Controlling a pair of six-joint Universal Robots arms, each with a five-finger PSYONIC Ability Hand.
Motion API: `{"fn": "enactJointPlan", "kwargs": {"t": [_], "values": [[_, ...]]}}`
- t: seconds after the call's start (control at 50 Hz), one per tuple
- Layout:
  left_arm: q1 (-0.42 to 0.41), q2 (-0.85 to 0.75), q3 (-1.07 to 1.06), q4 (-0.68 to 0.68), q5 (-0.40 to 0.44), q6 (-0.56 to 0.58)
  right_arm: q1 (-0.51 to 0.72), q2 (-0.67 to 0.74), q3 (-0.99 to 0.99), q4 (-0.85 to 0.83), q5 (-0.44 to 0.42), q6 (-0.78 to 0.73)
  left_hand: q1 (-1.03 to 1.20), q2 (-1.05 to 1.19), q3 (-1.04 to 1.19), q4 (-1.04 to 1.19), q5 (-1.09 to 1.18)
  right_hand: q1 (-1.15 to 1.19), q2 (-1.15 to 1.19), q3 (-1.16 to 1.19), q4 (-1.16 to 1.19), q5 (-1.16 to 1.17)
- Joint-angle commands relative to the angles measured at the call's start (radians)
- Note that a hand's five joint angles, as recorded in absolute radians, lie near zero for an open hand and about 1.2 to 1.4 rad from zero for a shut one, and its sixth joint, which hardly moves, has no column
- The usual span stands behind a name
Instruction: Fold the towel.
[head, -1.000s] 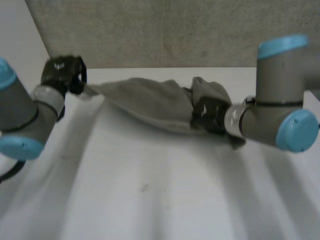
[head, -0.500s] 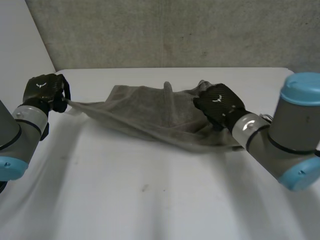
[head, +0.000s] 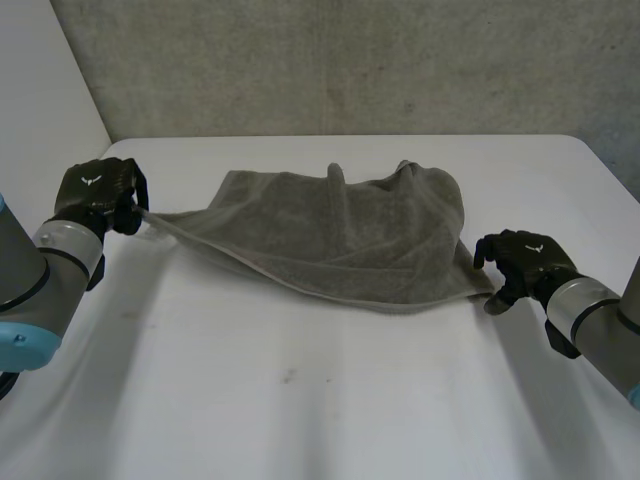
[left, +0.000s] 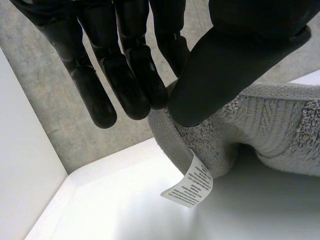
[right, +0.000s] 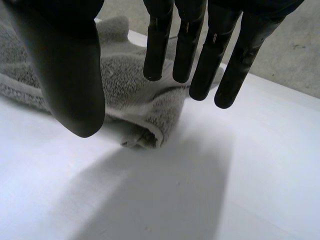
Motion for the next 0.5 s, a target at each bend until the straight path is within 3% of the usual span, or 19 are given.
{"fn": "enactJointPlan", "kwargs": {"t": [0.02,0.5], "values": [[-0.001,0.000,-0.003,0.000,0.000,0.000,0.008,0.054,-0.008,-0.051,-0.001,-0.022,0.198,0.176,0.179,0.178,0.188,0.035,0.044,0.037,0.038,0.027],[-0.003,0.000,-0.006,0.000,0.000,0.000,0.017,0.203,-0.119,-0.126,-0.007,-0.033,0.198,0.176,0.179,0.178,0.188,0.232,0.241,0.233,0.235,0.224]]}}
